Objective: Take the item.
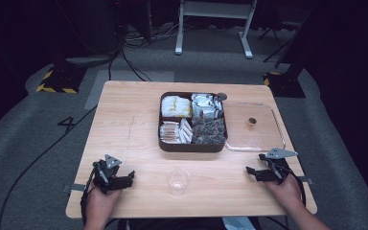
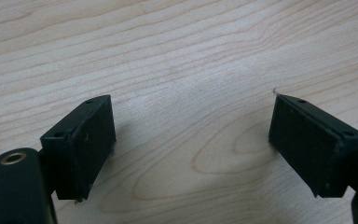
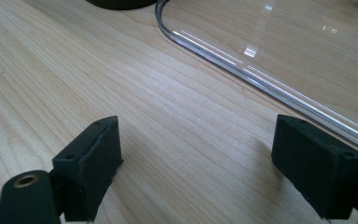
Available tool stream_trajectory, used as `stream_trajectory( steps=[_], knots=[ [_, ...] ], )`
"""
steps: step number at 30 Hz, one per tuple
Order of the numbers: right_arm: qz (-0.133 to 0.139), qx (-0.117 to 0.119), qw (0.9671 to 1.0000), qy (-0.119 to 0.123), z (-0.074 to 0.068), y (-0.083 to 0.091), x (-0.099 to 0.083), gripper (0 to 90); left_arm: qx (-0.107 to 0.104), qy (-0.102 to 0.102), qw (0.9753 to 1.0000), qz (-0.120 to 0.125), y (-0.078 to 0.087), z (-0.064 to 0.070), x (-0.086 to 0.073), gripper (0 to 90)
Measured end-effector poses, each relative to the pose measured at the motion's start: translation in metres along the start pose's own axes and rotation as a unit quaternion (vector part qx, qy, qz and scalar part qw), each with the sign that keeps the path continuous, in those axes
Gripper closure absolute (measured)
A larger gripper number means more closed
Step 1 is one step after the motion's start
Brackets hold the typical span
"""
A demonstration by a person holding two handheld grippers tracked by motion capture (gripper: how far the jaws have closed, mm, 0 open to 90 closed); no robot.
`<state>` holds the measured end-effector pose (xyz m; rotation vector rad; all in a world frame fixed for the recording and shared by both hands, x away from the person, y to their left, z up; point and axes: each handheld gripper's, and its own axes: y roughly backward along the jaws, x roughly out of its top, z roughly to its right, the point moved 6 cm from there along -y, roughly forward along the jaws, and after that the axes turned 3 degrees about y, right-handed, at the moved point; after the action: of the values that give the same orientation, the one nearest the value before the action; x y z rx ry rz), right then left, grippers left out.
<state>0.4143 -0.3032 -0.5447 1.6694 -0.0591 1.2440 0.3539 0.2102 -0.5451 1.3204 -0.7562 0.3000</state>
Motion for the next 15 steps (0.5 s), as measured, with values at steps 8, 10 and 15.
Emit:
stream_trajectory(
  steps=[8,10,15],
  knots=[
    [0.000,0.000,1.0000,0.002,0.000,0.000,0.000,16.5,-0.034,0.000,0.9994,0.002,0.009,0.006,0.013,22.4],
    [0.000,0.000,1.0000,0.002,0.000,0.000,0.000,16.7,-0.046,-0.003,0.9989,0.002,0.011,0.010,0.018,22.5],
    [0.001,0.000,1.0000,0.002,0.000,0.000,0.000,16.8,-0.069,-0.018,0.9974,0.010,0.019,0.020,0.033,26.9]
  ],
)
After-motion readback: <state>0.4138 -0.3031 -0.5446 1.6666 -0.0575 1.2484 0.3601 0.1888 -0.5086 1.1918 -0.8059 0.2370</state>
